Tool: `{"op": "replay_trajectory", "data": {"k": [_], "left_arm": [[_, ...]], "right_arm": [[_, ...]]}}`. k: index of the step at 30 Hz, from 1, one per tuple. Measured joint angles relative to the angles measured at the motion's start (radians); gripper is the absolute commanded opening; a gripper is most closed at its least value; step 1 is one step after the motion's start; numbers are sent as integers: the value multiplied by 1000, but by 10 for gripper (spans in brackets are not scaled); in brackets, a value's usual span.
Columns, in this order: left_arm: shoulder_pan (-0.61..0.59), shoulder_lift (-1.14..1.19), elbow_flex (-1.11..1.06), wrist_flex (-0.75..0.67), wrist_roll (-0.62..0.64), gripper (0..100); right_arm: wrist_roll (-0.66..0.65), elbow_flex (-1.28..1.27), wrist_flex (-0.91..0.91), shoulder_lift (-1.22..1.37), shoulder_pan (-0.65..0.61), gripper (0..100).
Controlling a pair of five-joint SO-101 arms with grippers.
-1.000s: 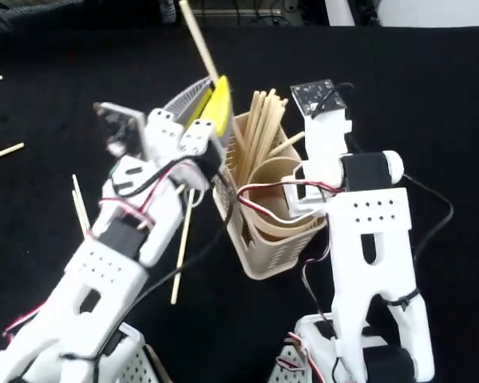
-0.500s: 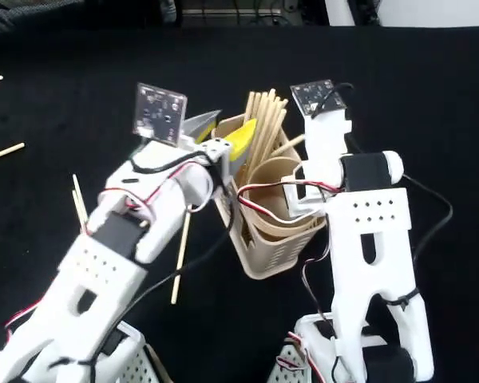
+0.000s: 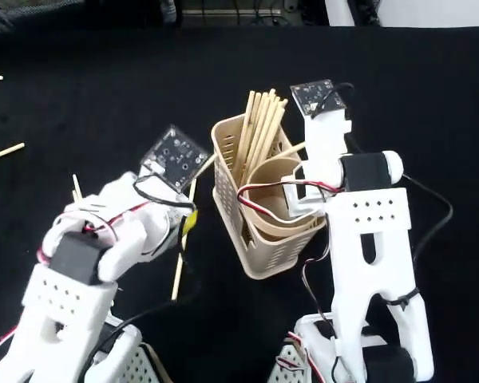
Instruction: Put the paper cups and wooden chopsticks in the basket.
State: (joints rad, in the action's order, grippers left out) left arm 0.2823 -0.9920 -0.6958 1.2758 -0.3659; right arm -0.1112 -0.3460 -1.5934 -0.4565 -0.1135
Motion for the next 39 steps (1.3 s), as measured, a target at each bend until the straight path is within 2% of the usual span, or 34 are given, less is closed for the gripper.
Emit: {"op": "replay_trajectory", "data": {"k": [2,5,11,16,19,22,29,32,34,36,39], "left_arm": [[-12,0,-95,-48,-6,205],[-20,0,-253,-198,-8,191],[-28,0,-462,-508,94,24],[-28,0,-485,-591,101,28],[-28,0,-485,-586,101,28],[-28,-38,-459,-506,103,28],[-35,-298,-437,-331,114,41],[-124,-345,-413,-269,80,110],[-227,-319,-384,-249,54,145],[-322,-245,-353,-236,35,148],[-347,-60,-287,-173,-34,150]], "right_arm": [[0,0,0,0,0,11],[0,0,0,0,0,11],[0,0,0,0,0,11],[0,0,0,0,0,11],[0,0,0,0,0,11],[0,0,0,0,0,11],[0,0,0,0,0,11],[0,0,0,0,0,11],[0,0,0,0,0,11],[0,0,0,0,0,11],[0,0,0,0,0,11]]}}
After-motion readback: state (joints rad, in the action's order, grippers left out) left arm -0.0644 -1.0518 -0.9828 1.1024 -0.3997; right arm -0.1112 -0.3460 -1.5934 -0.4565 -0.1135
